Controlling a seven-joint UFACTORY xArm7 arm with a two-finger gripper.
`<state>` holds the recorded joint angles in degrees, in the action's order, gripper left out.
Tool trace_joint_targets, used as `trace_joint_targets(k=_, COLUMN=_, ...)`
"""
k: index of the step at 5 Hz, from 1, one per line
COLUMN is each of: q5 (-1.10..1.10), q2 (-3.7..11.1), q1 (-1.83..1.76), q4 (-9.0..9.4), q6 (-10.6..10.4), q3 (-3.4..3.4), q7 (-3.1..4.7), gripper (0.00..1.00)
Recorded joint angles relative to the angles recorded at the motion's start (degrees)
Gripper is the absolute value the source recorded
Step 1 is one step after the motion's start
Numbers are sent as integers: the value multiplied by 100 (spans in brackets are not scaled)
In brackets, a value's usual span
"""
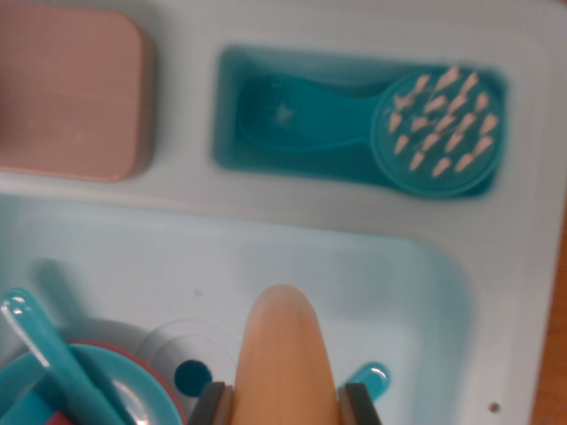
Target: Pick detergent from the sink
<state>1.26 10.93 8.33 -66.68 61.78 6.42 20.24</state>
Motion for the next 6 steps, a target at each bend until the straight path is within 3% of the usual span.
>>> trace_joint_targets(k=1, q5=-8, q2=-54, q1=-1, q4=-177, q6=231, q3=2, q7=-5, gripper=100)
trace_joint_targets(k=2, q5=-8, q2=-54, q1=-1, q4=-177, q6=231, q3=2, q7=-5, gripper=100)
trace_joint_targets(k=3, q5=-17, q2=-114, q1=-3, q4=-374, q6=487, q3=3, q7=-11, gripper=100)
trace_joint_targets(k=4, q5=-17, q2=-114, q1=-3, q4=-374, q6=487, q3=3, q7=-11, gripper=100)
trace_joint_targets(k=5, q5=-26, q2=-177, q1=-4, q4=-578, q6=753, q3=5, q7=-17, gripper=100)
trace_joint_targets(k=6, q5=-26, q2=-177, q1=-4, q4=-578, q6=753, q3=5, q7=-17, gripper=100)
